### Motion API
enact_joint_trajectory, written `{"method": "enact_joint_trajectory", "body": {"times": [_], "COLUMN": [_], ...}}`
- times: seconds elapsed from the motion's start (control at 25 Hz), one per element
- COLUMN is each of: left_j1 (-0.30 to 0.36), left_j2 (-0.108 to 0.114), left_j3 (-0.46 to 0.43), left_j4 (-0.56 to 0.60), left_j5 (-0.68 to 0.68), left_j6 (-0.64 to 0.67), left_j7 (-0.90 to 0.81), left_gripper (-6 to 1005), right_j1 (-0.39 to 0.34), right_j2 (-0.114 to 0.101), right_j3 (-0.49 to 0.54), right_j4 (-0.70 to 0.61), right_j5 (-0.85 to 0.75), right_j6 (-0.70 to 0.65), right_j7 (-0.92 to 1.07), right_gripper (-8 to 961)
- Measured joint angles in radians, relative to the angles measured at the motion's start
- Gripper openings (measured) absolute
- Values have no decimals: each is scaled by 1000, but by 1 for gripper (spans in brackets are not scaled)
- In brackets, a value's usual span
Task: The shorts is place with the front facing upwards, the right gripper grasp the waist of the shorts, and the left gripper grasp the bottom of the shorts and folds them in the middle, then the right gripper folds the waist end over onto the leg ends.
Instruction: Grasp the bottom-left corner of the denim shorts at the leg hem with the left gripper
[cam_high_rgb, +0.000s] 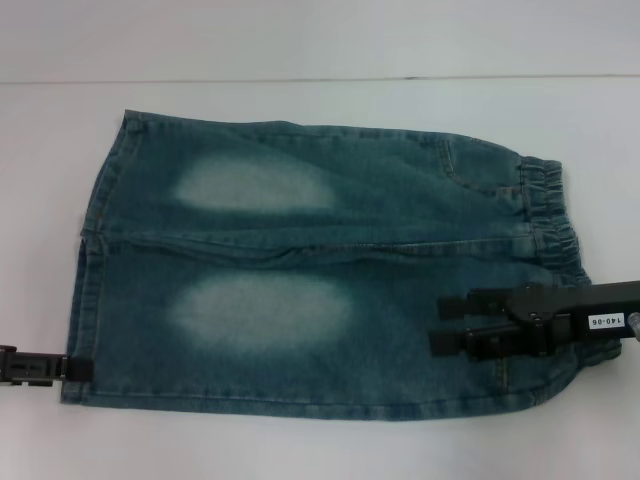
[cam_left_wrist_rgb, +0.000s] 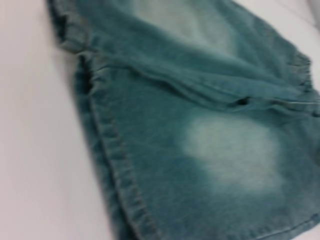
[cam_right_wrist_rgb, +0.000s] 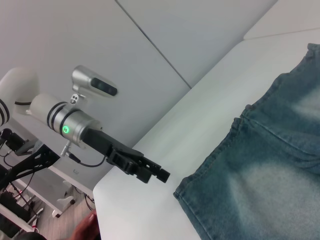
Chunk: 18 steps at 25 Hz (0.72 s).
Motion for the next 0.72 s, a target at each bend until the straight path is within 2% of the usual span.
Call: {"method": "enact_joint_trajectory", "body": {"times": [0.44,0.72], "left_j1": [-41,-50], "left_j2": [-2,-5], "left_j3": [21,28], "left_j4": [-50,-56], "left_j5": [98,104], "left_j6": [-79,-93], "left_j7": [-100,-102], "left_gripper": [930,930], "right_j1": [2,2], "right_j2": [0,1], "right_j3": [0,-1], "right_j4": [0,0], "right_j5": [1,-2], "right_j6": [3,11], "right_j7": [-2,-2], "right_gripper": [944,945]}}
